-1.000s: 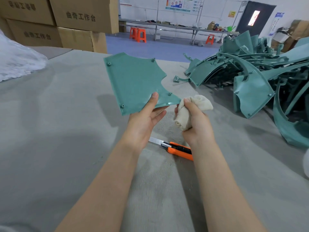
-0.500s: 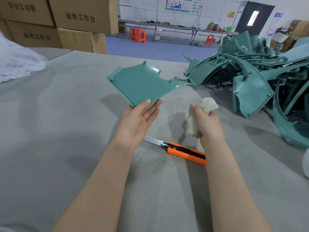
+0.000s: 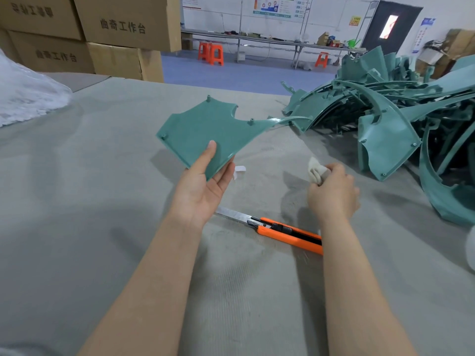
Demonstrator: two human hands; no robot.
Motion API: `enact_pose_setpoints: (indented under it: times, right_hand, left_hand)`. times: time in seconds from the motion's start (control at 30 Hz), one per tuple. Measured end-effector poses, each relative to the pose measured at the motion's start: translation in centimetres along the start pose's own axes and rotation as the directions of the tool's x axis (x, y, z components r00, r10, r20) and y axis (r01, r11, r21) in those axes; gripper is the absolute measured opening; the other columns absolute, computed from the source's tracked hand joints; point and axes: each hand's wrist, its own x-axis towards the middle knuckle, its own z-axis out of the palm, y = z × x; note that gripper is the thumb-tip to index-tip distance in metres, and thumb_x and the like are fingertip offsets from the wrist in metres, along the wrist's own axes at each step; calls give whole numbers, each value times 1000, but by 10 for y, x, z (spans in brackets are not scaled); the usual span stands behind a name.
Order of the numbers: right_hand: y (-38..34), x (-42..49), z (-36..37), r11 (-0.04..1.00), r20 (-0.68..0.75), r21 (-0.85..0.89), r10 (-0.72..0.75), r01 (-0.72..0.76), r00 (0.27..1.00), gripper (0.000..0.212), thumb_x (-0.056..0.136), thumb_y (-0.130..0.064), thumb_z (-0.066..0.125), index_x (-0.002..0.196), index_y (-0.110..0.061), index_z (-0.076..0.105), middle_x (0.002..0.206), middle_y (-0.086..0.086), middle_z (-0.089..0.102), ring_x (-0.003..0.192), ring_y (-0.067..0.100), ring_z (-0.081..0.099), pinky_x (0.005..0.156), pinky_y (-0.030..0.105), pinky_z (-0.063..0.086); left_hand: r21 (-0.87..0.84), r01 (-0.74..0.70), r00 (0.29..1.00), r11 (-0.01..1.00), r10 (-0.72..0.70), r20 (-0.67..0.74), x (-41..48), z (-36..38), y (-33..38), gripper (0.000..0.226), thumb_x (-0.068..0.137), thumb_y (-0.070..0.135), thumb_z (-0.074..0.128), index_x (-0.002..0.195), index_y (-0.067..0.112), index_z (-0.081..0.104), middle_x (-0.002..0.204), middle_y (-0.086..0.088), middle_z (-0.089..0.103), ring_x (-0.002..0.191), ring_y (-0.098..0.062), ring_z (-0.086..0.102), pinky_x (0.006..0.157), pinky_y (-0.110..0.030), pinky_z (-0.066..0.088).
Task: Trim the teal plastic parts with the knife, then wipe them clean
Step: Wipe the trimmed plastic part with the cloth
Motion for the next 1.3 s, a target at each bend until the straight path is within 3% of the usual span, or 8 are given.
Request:
enact_pose_setpoints:
  times: [0.2, 0.3, 0.43, 0.6, 0.9, 1.03, 1.13, 1.3]
  right_hand:
    - [-15, -12, 0, 984, 187, -160, -50, 80, 981, 66, 86, -46, 63, 144, -28, 38, 156, 11, 21, 144, 34, 12, 116, 48, 13]
    - [-26, -18, -13, 967, 179, -96, -218, 238, 959, 45, 81, -51, 67, 117, -25, 60, 137, 6, 47, 129, 30, 38, 107, 42, 28]
    - [-30, -33, -28, 890, 682, -185, -189, 417, 706, 44, 71, -52, 77, 94, -18, 63, 99, 0, 65, 93, 20, 59, 85, 34, 49]
    - [-36, -41, -24, 826, 788, -209, -175, 524, 590, 45, 78, -52, 74, 105, -18, 61, 90, -7, 56, 78, 11, 52, 61, 24, 38]
    - [-29, -32, -12, 877, 701, -42, -316, 479, 640, 18, 90, -35, 64, 91, -17, 60, 80, -1, 60, 74, 15, 55, 60, 25, 39]
    - [-27, -25, -15, 926, 546, 337, -341, 173, 765, 17, 98, -23, 52, 86, -11, 56, 79, 11, 70, 66, 19, 68, 67, 34, 56]
    - [-30, -27, -15, 800, 473, 599, -335, -18, 815, 14, 100, -25, 48, 101, -13, 54, 79, 7, 60, 62, 15, 68, 67, 35, 61]
    - [-43, -36, -2, 702, 129, 600, -558, 384, 820, 18, 102, -38, 40, 107, -34, 57, 75, -12, 56, 63, 5, 56, 63, 24, 45]
  left_hand:
    - [6, -2, 1000, 1000, 2, -29, 0, 1, -1, 5, 90, 15, 65, 94, 15, 68, 86, -1, 75, 77, -13, 72, 65, -23, 57]
    - [-13, -21, 997, 1000, 20, -77, 0, 1, 0, 5, 90, 15, 65, 95, 14, 68, 88, -2, 74, 77, -14, 72, 66, -24, 58]
    - [-39, -64, 990, 997, 58, -127, 0, 2, 2, 10, 91, 17, 64, 101, 14, 66, 97, -3, 73, 77, -14, 73, 66, -24, 58]
    - [-58, -86, 984, 995, 75, -161, 0, 1, 2, 29, 94, 25, 62, 119, 12, 61, 111, -6, 70, 79, -16, 73, 67, -26, 59]
    - [-8, -103, 978, 995, 99, -185, 2, -2, 2, 31, 94, 27, 62, 121, 12, 60, 124, -7, 66, 87, -17, 70, 70, -25, 59]
    - [-52, -113, 976, 992, 101, -192, 2, -3, 3, 28, 93, 26, 62, 118, 13, 60, 120, -6, 67, 85, -16, 72, 71, -26, 59]
    - [-150, -85, 980, 985, 56, -190, 0, -3, 5, 18, 94, 25, 61, 107, 13, 63, 104, -6, 70, 77, -15, 73, 67, -26, 59]
    - [-253, -29, 983, 967, -17, -180, -1, -1, 5, 23, 94, 20, 60, 115, 9, 62, 93, -8, 72, 76, -17, 74, 65, -27, 59]
